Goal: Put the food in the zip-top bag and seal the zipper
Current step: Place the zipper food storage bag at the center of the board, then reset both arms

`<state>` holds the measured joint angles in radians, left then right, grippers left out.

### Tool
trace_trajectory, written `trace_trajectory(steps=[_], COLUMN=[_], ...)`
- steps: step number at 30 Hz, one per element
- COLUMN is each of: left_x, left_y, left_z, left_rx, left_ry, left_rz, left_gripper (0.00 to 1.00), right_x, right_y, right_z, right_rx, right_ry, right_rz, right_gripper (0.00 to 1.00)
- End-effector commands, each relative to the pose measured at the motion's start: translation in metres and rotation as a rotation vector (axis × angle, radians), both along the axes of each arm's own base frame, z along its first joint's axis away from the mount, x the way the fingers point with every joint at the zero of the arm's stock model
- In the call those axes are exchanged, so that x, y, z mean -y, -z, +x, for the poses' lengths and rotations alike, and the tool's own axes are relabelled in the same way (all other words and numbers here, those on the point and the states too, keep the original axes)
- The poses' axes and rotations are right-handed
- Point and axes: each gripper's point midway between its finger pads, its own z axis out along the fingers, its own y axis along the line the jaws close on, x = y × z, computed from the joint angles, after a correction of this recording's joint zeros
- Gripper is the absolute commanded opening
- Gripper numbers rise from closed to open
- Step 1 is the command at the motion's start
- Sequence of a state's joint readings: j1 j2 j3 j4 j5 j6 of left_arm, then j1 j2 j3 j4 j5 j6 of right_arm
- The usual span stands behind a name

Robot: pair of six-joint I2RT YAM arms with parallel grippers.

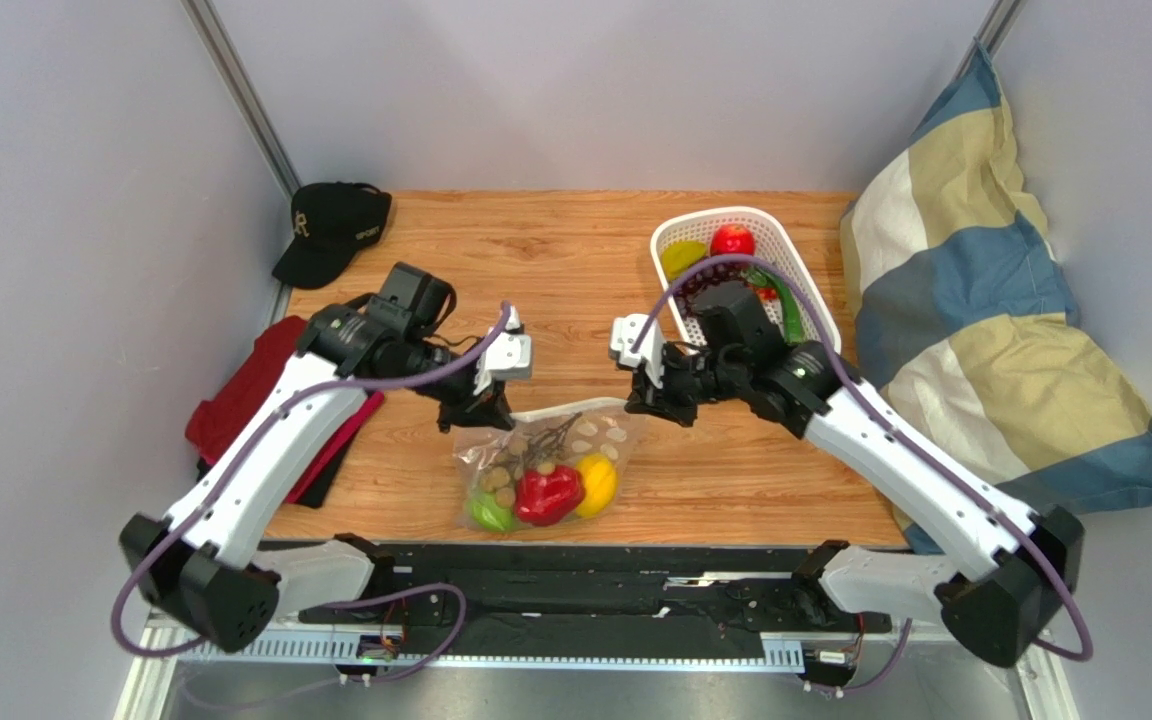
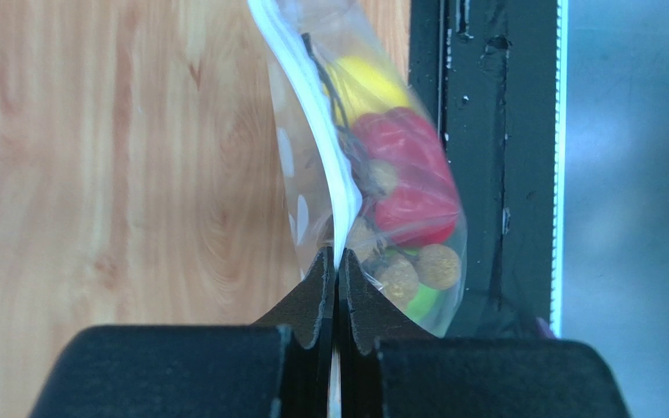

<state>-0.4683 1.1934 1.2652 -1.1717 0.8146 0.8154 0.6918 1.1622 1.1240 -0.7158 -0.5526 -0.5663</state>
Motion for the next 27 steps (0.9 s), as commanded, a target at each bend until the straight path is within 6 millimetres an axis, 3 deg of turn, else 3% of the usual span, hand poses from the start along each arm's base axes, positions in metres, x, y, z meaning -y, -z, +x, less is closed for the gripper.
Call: trace_trajectory(steps=[1, 2, 4, 5, 6, 7, 8, 9, 10, 11, 13, 17, 19, 20, 22, 27], left_x=[0.003, 0.000, -0.006, -0.011, -0.014, -0.018, -0.025, -0.027, -0.028, -0.034, -0.039, -0.061, -0.069, -0.071, -0.093, -0.133], left_y=[0.016, 0.015, 0.012, 0.011, 0.007, -0.003, -0.004, -0.010, -0.015, -0.023, -0.041, -0.056, -0.055, -0.056, -0.053, -0.034], left_z=[0.053, 0.064, 0.091, 0.100, 0.108, 0.119, 0.127, 0.131, 0.133, 0.140, 0.146, 0.156, 0.154, 0.153, 0.158, 0.160], left_rx=[-0.122, -0.116, -0.113, -0.099, -0.082, -0.069, -0.044, -0.027, -0.032, -0.005, -0.021, -0.099, -0.175, -0.218, -0.262, -0.211], left_ry=[-0.167, -0.200, -0.310, -0.355, -0.396, -0.464, -0.520, -0.544, -0.579, -0.635, -0.735, -0.888, -0.923, -0.923, -1.007, -1.146], left_rz=[-0.014, -0.012, -0.021, -0.013, -0.016, -0.033, -0.007, -0.009, -0.013, -0.006, -0.033, -0.046, -0.057, -0.091, -0.130, -0.078], left_gripper=[0.06, 0.11, 0.29, 0.36, 0.43, 0.61, 0.67, 0.70, 0.95, 0.99, 0.99, 0.99, 0.99, 0.99, 0.99, 0.99], right_x=[-0.008, -0.005, -0.003, 0.001, 0.002, 0.003, 0.006, 0.008, 0.008, 0.011, 0.014, 0.038, 0.047, 0.062, 0.077, 0.122], right_y=[0.000, 0.010, 0.003, 0.001, 0.000, -0.004, -0.006, -0.012, -0.017, -0.018, -0.032, -0.051, -0.060, -0.061, -0.063, -0.061], right_z=[0.055, 0.069, 0.084, 0.091, 0.093, 0.094, 0.096, 0.094, 0.095, 0.096, 0.097, 0.117, 0.126, 0.135, 0.142, 0.152], right_rx=[0.087, 0.063, 0.044, 0.016, -0.026, -0.042, -0.052, -0.063, -0.062, -0.071, -0.077, -0.117, -0.149, -0.155, -0.163, -0.175], right_ry=[0.136, 0.206, 0.267, 0.306, 0.339, 0.359, 0.374, 0.394, 0.403, 0.420, 0.459, 0.592, 0.657, 0.707, 0.765, 0.916], right_rz=[-0.053, -0.085, -0.073, -0.062, -0.044, -0.025, -0.009, 0.019, 0.040, 0.054, 0.111, 0.207, 0.267, 0.285, 0.307, 0.349], right_gripper=[0.00, 0.08, 0.22, 0.44, 0.56, 0.66, 0.78, 0.83, 0.89, 0.97, 1.00, 1.00, 1.00, 1.00, 1.00, 1.00])
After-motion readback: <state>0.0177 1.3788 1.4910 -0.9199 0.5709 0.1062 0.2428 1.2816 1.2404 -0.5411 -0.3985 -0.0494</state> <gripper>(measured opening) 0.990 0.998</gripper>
